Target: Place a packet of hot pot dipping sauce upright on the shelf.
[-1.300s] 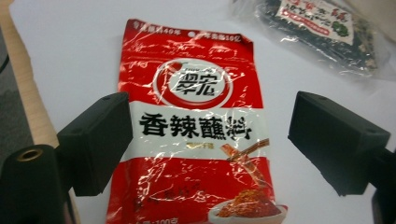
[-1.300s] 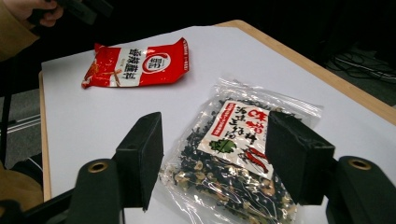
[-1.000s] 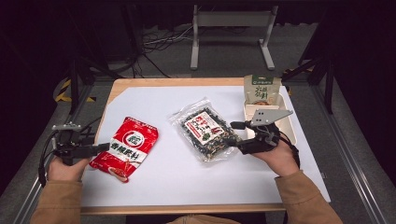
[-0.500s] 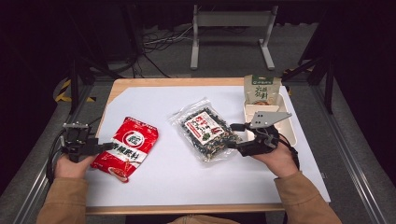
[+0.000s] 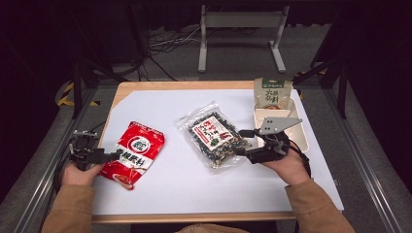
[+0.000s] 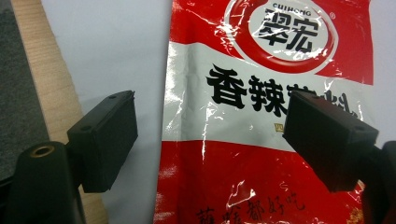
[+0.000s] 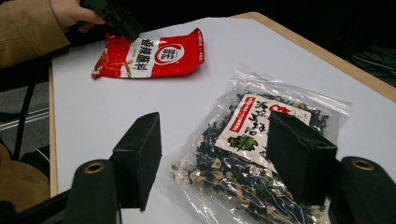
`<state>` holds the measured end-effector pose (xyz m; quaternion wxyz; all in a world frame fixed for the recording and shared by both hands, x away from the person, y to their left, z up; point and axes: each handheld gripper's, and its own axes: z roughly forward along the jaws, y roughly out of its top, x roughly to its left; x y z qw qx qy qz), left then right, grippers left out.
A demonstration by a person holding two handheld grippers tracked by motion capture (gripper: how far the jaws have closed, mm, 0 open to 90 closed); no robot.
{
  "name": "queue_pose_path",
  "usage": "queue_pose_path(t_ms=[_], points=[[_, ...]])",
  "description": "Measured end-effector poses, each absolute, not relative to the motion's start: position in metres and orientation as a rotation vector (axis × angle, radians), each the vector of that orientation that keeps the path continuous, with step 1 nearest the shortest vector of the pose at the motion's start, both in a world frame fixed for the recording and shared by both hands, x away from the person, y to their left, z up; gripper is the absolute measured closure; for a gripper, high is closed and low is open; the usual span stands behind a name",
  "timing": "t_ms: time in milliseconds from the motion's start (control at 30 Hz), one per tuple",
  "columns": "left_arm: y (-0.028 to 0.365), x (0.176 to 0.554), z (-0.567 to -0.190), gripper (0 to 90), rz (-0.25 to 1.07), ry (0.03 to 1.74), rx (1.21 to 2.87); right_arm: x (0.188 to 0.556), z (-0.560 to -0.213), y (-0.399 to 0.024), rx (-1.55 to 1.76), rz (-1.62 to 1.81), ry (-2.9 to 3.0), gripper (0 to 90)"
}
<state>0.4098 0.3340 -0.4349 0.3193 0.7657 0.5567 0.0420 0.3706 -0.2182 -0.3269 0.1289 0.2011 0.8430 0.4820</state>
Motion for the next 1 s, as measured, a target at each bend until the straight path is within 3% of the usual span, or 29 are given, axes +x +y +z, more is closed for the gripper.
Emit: queue_pose_path(t_ms=[467,700,1000], points=[[0.328,0.41,-0.438,18.4,0.094,1.442,2.05,0.371,-0.331,-0.215,0.578,1.399,2.469,34.6],[0.323,0.408,-0.438,26.0,0.12,1.445,2.07,0.372,-0.332,-0.214,0.58,1.4,2.477,34.4],[0.325,0.405,-0.437,42.8,0.093,1.494,2.024,0.372,-0.333,-0.212,0.585,1.396,2.487,33.7]])
